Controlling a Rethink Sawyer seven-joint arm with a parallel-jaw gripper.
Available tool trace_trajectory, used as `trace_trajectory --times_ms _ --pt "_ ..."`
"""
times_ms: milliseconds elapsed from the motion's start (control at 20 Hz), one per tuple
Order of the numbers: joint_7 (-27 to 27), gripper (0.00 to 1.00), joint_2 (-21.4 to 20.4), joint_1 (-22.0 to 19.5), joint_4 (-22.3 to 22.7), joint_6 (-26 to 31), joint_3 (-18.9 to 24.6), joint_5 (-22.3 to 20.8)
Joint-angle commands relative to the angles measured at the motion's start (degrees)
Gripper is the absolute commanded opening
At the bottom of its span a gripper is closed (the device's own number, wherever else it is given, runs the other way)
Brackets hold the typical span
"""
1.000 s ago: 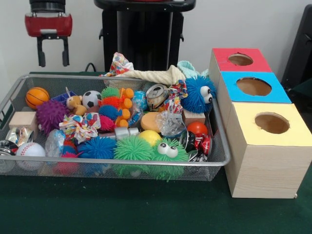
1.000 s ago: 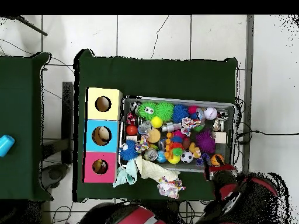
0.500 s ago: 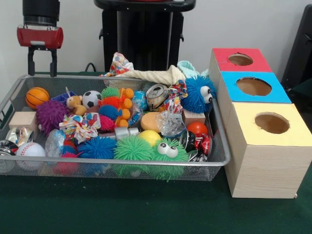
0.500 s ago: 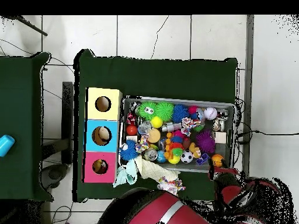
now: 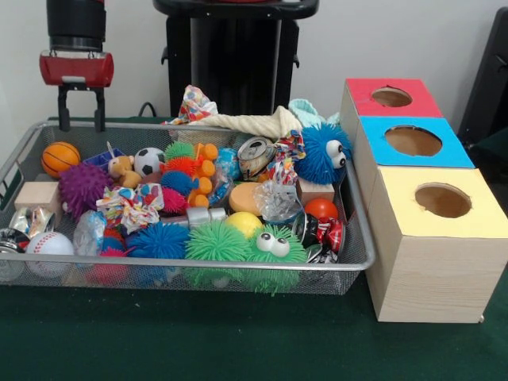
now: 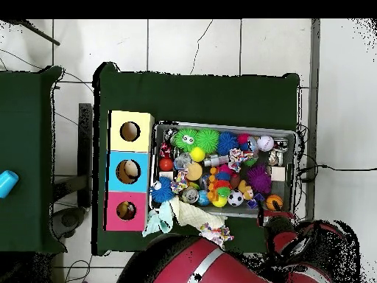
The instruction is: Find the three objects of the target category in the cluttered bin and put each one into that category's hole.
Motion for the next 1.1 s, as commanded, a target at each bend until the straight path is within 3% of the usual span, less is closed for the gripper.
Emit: trace_trajectory --times_ms 50,550,1100 --pt "9.91 1.0 -0.32 2.23 -2.47 1.23 8.73 -2.09" --pt "12.13 1.0 -0.52 2.7 -2.91 0.5 9.33 -2.73" --pt "-0.62 1.0 2.27 -1.11 -3.36 1.1 11.94 6.21"
